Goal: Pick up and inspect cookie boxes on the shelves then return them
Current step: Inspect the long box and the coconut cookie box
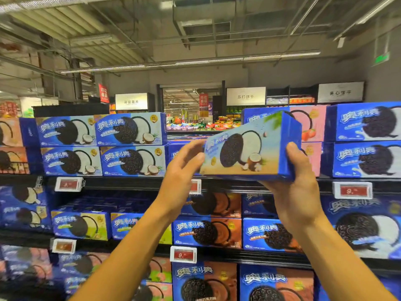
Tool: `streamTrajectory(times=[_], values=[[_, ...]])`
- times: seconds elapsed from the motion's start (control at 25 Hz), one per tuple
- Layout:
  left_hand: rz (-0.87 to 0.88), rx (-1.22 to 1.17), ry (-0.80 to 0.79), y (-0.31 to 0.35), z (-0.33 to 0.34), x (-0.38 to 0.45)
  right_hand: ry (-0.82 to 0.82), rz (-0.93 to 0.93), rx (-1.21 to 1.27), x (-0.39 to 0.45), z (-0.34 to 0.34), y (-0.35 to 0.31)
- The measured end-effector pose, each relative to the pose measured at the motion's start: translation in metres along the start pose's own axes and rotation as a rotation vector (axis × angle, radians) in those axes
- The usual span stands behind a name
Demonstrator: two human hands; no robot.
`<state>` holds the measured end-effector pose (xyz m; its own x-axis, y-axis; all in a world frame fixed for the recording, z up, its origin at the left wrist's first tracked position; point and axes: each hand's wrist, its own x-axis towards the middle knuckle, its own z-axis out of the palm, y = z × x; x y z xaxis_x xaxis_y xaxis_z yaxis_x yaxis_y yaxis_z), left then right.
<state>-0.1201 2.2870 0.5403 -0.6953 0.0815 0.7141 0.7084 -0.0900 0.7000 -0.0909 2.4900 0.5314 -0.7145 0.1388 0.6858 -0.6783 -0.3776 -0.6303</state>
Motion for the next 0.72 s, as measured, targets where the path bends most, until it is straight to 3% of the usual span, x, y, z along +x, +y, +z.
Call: streamTrajectory(times=[0.12, 0.32, 0.48, 0.72], values=[[-0.099, 0.045, 0.223, -0.022, -0.012, 0.003, -0.054, 0.123, 0.22, 0.006, -0.026, 0.007], [-0.321, -0.327, 0.094, -0.035, -0.017, -0.004, -0.149, 0.242, 0.446, 0.008, -0.045, 0.035], [-0.264, -0.368, 0.07, -0.036, -0.019, -0.019, -0.188, 0.308, 0.556, 0.004, -0.05, 0.056], [-0.207, -0.395, 0.17, -0.039, -0.037, -0.027, -0.03, 0.376, 0.504, 0.0, -0.05, 0.08]])
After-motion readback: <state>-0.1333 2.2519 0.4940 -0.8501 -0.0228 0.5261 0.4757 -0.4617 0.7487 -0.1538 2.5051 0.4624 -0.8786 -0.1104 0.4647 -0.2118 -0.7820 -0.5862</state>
